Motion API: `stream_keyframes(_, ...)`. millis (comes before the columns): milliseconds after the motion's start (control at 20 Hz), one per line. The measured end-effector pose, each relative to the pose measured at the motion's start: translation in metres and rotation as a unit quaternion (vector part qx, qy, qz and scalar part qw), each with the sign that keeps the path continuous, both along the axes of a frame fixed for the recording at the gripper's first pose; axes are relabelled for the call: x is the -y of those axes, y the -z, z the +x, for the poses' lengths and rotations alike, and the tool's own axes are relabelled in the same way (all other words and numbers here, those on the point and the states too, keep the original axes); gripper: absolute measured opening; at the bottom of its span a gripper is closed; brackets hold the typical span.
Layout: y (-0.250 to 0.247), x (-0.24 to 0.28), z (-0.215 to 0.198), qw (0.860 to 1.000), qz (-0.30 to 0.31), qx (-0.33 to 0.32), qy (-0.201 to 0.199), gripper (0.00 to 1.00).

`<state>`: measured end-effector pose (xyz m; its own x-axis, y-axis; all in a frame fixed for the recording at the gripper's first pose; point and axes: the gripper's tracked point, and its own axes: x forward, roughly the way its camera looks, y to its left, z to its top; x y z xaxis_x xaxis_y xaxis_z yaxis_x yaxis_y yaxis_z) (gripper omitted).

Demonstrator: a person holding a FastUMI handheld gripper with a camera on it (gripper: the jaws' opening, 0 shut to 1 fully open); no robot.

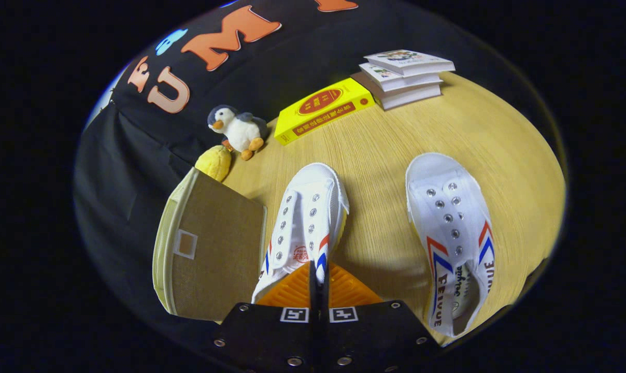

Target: Open the storage box then place both shoes into the box .Put the left shoe in first, then the right shoe, with the right side of both shoes facing outward in a uniform manner.

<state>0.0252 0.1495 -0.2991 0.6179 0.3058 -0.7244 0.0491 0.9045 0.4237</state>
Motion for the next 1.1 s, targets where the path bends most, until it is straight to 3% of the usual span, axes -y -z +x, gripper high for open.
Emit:
stream_keyframes(400, -0.114, -0.029, 0.017, 0.996, -0.019, 0.084, 0.022, 0.00)
stream_keyframes(600, -0.157, -0.082, 0.020, 0.993, 0.000, 0.113, 0.016, 0.00)
stream_keyframes(800, -0.158, -0.159, 0.015, 0.993, 0.028, 0.109, -0.024, 0.00)
stream_keyframes(1100, -0.106, -0.237, 0.008, 0.996, 0.021, 0.061, -0.054, 0.00)
